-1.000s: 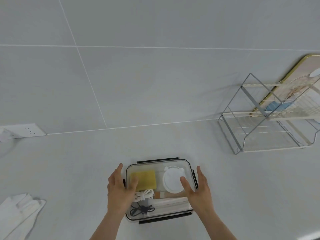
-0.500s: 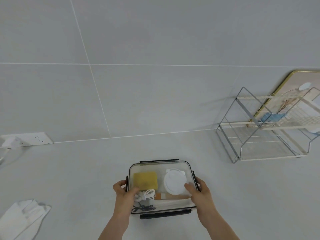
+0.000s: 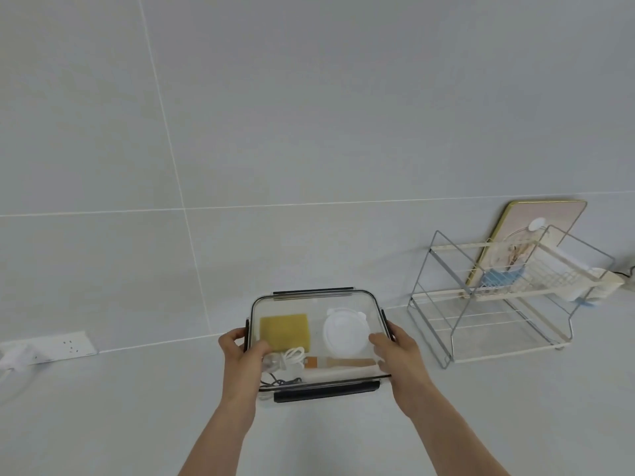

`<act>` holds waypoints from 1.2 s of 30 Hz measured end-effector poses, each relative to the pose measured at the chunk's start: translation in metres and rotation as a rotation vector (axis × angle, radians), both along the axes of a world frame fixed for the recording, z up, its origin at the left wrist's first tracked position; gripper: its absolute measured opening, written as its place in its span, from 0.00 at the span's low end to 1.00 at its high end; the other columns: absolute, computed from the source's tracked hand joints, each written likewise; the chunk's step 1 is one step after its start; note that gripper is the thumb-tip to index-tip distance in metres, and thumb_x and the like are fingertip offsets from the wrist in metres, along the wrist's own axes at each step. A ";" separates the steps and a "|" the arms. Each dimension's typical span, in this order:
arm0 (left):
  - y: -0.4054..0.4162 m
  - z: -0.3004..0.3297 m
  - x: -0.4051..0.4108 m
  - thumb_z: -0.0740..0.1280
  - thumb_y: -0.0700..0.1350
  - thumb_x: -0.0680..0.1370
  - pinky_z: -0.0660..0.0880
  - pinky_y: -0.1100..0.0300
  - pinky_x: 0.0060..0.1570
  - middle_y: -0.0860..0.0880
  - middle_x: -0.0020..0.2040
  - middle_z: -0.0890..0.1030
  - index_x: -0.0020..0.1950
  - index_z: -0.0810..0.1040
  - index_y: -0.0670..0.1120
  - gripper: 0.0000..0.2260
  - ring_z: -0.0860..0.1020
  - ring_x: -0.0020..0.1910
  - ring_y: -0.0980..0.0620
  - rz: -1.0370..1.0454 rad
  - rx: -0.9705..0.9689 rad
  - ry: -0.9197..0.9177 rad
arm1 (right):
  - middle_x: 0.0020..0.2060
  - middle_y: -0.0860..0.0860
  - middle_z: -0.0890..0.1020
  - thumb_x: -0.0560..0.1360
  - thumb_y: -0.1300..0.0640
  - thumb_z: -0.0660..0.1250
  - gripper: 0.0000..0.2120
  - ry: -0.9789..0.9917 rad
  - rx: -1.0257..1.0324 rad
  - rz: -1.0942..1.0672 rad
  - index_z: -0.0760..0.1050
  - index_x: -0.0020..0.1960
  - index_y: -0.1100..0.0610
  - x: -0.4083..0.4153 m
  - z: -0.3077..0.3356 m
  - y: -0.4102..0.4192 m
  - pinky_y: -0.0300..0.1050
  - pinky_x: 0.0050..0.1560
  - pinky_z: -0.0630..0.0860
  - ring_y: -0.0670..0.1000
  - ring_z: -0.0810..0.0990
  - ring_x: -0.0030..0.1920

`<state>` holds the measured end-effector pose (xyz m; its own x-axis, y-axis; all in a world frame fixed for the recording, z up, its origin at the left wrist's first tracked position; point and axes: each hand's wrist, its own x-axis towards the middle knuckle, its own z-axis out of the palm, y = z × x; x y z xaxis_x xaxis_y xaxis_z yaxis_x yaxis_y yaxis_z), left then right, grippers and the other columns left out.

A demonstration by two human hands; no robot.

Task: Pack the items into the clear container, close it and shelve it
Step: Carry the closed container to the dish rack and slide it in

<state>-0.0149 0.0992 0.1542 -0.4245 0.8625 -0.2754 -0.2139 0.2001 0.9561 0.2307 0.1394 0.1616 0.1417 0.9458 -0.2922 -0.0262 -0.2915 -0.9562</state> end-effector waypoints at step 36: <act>0.142 -0.045 0.506 0.70 0.36 0.70 0.69 0.58 0.39 0.58 0.52 0.74 0.61 0.57 0.57 0.30 0.75 0.47 0.57 -0.260 -0.165 0.077 | 0.56 0.53 0.79 0.76 0.57 0.67 0.19 -0.194 -0.142 -0.226 0.76 0.66 0.58 0.498 -0.057 0.133 0.63 0.69 0.73 0.58 0.78 0.60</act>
